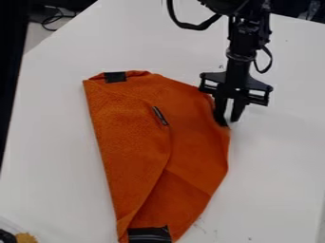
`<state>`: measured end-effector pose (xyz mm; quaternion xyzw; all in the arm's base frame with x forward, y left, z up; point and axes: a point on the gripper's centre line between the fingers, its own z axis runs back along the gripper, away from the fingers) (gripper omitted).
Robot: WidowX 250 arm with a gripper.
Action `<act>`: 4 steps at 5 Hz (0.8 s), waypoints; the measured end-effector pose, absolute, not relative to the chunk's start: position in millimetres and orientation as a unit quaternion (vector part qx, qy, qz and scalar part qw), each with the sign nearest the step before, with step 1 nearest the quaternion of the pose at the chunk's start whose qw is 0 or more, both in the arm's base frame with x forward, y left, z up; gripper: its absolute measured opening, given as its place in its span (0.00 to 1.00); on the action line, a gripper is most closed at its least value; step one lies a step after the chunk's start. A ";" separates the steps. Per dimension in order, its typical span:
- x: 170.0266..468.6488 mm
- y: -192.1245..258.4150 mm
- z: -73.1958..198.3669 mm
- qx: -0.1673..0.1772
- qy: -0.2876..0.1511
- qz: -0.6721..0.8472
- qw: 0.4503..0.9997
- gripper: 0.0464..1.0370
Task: Fold the cloth from top right to left
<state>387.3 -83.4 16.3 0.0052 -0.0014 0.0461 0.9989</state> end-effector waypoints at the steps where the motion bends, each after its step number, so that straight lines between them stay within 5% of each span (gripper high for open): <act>1: 391.2 -85.4 22.5 0.008 -0.006 0.046 0.999 0.72; 2: 392.0 -86.5 25.9 0.014 -0.005 0.047 0.999 0.96; 4: 385.2 -93.0 8.4 -0.014 -0.011 0.057 0.998 0.96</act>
